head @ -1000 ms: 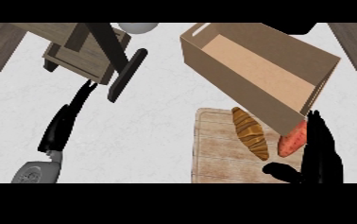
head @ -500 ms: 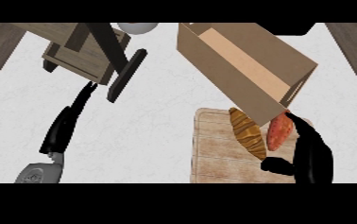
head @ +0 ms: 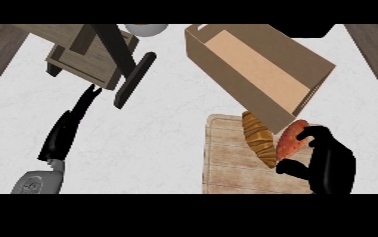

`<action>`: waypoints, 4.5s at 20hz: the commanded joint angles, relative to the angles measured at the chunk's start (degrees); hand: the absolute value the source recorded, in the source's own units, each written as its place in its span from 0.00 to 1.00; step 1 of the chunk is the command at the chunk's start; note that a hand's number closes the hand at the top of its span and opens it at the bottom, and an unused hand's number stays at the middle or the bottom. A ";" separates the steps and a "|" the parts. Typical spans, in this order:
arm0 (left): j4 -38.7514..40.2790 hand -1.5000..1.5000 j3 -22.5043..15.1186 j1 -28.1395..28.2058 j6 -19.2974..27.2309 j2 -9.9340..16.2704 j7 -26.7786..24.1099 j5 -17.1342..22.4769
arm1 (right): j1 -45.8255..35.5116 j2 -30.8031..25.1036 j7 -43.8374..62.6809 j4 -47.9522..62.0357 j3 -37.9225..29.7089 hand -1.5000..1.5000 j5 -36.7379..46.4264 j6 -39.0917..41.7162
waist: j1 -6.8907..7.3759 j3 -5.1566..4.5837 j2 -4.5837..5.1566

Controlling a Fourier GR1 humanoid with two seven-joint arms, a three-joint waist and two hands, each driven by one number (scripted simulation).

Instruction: Pick the sweet potato from the cutting board and place it in the cardboard box

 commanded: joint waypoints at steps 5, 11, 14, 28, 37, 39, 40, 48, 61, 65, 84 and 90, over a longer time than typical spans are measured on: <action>-0.67 0.50 -1.56 -2.67 -1.24 -0.59 -0.37 -0.71 | -2.50 -5.31 -13.60 0.32 16.80 1.00 5.80 9.92 | 3.39 0.53 1.04; 0.01 0.50 -3.80 -4.58 -1.66 -2.28 -0.12 -1.47 | -6.61 -12.41 -34.34 -2.39 33.50 1.00 3.46 25.51 | 6.14 0.42 1.63; 1.69 0.50 -2.74 -3.34 0.05 -2.43 -0.68 -2.00 | -10.33 -11.93 -38.43 -8.71 34.59 1.00 -1.03 34.17 | 2.62 0.50 1.06; -1.19 0.50 -0.70 -0.70 0.07 -1.86 0.63 -1.77 | -30.70 -8.33 -25.50 -34.23 2.70 1.00 -20.53 69.09 | -0.26 0.68 0.69; -1.84 0.50 -1.28 1.39 0.00 -2.76 -1.80 -2.68 | -48.45 -9.99 -21.96 -14.57 -13.11 1.00 -25.63 68.48 | 0.48 0.70 0.80; -3.21 0.50 -0.88 -1.39 0.10 -2.86 2.24 -2.67 | -50.13 -9.55 -20.36 -9.54 -10.93 1.00 -22.68 66.04 | 0.60 0.71 0.82; 0.25 0.50 0.75 -0.53 -1.67 -1.42 -1.66 -1.24 | -53.15 -13.22 -21.10 -10.02 -15.84 1.00 -26.86 70.91 | 0.27 0.68 0.79; 1.40 0.50 0.42 -5.01 -0.13 -3.36 1.05 -2.65 | -54.05 -19.30 -33.00 14.20 -11.97 1.00 -18.10 55.61 | 0.63 0.71 1.13; -0.82 0.50 1.13 -1.93 -1.93 -2.18 -0.28 -1.99 | -59.15 -13.43 -42.70 40.47 -13.45 0.00 -24.09 55.23 | 1.37 0.76 1.21; -0.33 0.50 0.99 -2.67 -1.48 -2.43 -0.06 -2.50 | -61.62 -9.02 -43.30 41.95 -22.25 0.00 -34.06 56.18 | 0.98 0.79 1.15; 0.66 0.50 -0.25 -3.28 -1.05 -4.10 -1.53 -3.89 | -69.20 -22.03 -49.41 71.37 -43.75 0.00 -50.96 52.97 | 2.66 0.83 2.04; -0.22 0.50 -0.52 -3.78 -2.38 -3.17 -2.14 -3.79 | -68.28 -29.20 -54.12 76.00 -46.80 0.00 -52.32 52.50 | 4.38 0.97 3.00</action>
